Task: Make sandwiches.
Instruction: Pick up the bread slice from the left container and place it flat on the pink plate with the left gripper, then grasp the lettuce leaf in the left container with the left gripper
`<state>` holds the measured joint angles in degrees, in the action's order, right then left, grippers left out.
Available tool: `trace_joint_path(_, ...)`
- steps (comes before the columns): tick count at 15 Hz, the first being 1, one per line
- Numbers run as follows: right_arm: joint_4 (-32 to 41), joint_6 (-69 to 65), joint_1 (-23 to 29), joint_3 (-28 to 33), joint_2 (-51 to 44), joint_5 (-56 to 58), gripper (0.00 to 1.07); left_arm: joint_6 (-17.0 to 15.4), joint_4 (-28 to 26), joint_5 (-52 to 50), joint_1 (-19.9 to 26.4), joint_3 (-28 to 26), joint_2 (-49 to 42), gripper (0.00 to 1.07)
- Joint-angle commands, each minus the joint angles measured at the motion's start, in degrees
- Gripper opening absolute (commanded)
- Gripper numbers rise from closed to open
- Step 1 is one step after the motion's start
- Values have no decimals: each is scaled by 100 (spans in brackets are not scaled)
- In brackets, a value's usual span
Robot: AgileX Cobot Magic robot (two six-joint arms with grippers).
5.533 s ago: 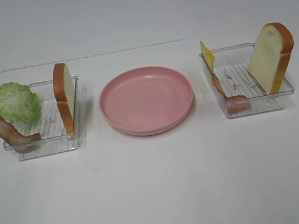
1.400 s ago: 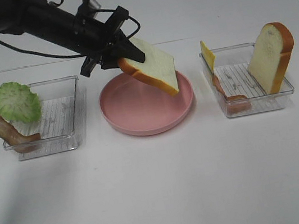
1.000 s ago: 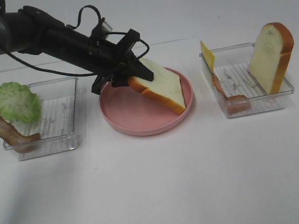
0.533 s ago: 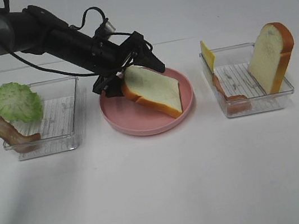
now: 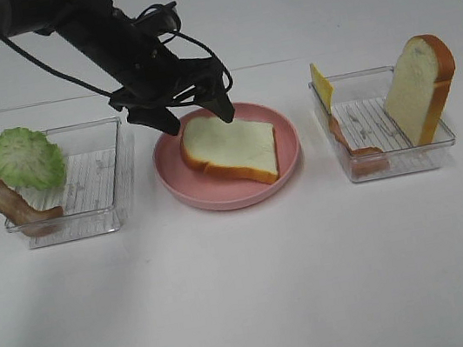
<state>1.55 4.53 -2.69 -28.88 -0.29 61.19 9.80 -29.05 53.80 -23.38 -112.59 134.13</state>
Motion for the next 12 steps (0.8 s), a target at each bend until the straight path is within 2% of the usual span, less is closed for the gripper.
trace_joint_path(1, -23, -46, -40, 6, -92, -52, 76, -607, 974, 23, -160, -80, -269, 85)
trace_joint_path(2, -23, -46, -40, 6, -92, -52, 76, -842, 1232, 57, -172, -92, -401, 85)
trace_joint_path(3, -23, -46, -40, 6, -92, -52, 76, -945, 1335, 97, -166, -92, -521, 85)
trace_joint_path(5, -23, -46, -40, 6, -92, -52, 76, -1008, 1473, 223, -103, -97, -745, 83)
trace_joint_path(9, -23, -46, -40, 6, -92, -52, 76, -1008, 1547, 1364, 464, -178, -1255, 81)
trace_joint_path(11, -23, -46, -40, 6, -92, -52, 76, -1008, 1576, 2000, 1060, -183, -1381, 81)
trace_joint_path(12, -23, -46, -40, 6, -92, -52, 76, -1008, 1581, 2000, 1261, -183, -1375, 81)
